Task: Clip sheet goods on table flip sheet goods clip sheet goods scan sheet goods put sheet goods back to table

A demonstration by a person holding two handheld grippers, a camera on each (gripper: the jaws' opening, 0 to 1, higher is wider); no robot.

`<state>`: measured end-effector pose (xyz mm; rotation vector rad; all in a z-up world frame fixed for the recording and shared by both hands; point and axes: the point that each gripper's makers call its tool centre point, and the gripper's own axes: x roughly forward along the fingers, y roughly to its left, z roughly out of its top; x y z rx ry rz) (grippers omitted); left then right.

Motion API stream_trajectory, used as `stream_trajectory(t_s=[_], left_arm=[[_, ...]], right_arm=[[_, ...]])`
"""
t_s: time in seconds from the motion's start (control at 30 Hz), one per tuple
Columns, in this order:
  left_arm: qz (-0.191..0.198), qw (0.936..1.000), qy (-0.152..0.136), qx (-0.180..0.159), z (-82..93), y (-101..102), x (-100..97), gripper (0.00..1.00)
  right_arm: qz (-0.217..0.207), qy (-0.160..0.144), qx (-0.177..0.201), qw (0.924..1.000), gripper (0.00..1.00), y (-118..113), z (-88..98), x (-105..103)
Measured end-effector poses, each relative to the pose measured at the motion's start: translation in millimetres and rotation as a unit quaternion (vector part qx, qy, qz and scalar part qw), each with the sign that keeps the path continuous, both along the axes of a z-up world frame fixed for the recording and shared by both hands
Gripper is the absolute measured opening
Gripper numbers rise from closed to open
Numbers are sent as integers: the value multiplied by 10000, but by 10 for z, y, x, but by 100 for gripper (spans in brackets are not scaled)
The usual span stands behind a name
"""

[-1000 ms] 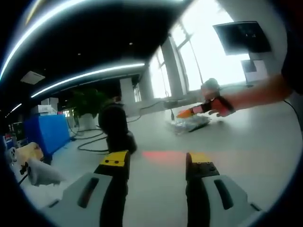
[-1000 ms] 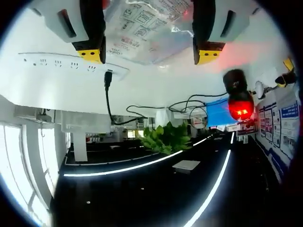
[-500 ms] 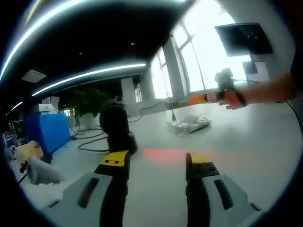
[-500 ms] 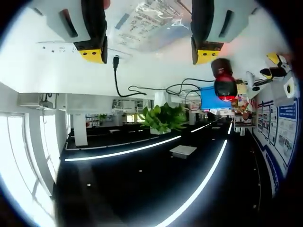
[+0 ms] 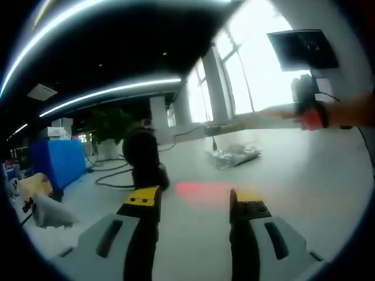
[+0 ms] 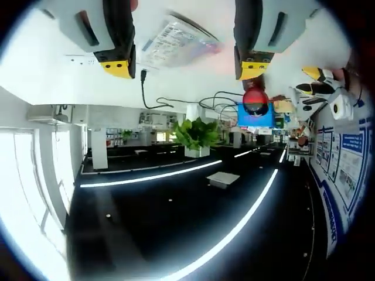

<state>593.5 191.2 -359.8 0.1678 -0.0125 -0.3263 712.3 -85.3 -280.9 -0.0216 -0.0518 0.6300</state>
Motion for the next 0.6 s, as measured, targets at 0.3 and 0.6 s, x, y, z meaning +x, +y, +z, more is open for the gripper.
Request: stream_trajectory(t_s=[0.3,0.6], left_arm=[[-162,9997,-141,-95,80,-44,-47,39],[-393,9989,-200,178,79,-177,-103,40]], right_arm=[[-284,-322,127,9990,60,-257,56,-422],[-767,-357,315,9959,56,-646,14,-675]])
